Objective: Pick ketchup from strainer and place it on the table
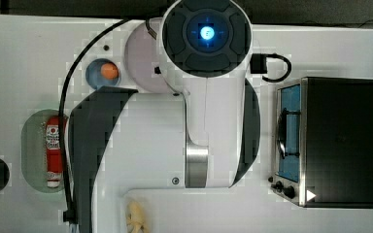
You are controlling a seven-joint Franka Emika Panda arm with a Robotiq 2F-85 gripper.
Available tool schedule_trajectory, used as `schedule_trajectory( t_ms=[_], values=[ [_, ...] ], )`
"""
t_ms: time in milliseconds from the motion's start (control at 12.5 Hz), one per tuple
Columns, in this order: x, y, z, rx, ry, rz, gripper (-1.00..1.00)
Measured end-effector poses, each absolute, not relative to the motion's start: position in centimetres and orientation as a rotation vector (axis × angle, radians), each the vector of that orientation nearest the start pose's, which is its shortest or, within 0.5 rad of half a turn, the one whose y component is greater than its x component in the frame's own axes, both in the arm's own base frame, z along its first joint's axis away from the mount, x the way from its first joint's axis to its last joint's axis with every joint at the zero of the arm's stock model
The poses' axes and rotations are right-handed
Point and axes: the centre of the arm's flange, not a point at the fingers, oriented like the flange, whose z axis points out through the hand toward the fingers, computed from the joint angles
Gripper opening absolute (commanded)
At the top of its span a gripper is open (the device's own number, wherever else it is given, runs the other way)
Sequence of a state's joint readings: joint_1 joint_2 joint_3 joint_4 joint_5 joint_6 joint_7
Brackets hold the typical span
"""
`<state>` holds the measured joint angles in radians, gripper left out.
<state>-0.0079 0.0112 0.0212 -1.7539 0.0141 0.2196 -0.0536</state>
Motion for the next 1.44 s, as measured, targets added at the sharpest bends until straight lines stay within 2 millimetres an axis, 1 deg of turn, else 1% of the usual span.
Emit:
schedule_trajectory(
  t_ms=[80, 160, 240, 320, 400, 480, 560, 640, 720, 800, 960, 1120, 1200, 1280, 1440],
  values=[
    [54.2, 1.0, 54.1, -2.928, 1.152, 0.106, 0.58],
    [51.2, 1.1, 53.8, -2.946, 1.187, 0.215, 0.80],
    [49.4, 1.2, 54.4, -2.950, 1.201, 0.238, 1.00],
    [48.8, 1.6, 55.7, -2.949, 1.210, 0.191, 1.00],
    [48.8, 2.5, 57.1, -2.952, 1.189, 0.110, 1.00],
    [49.2, 4.0, 58.2, -2.953, 1.144, 0.021, 1.00],
    [49.5, 6.0, 58.6, -2.963, 1.091, -0.036, 1.00],
    [49.8, 8.4, 58.6, -2.983, 1.026, -0.063, 1.00],
    [50.0, 11.3, 58.0, -3.006, 0.946, -0.069, 1.00],
    [50.2, 14.7, 57.0, -3.032, 0.850, -0.067, 1.00],
    [49.7, 22.1, 53.5, -3.076, 0.635, -0.025, 1.00],
    [47.8, 28.1, 49.4, -3.124, 0.443, 0.077, 1.00],
    [46.8, 30.7, 47.6, -3.131, 0.356, 0.118, 1.00],
    [45.7, 32.7, 46.1, -3.137, 0.283, 0.156, 1.00],
    [43.7, 36.1, 43.5, -3.121, 0.162, 0.167, 1.00]
  ],
)
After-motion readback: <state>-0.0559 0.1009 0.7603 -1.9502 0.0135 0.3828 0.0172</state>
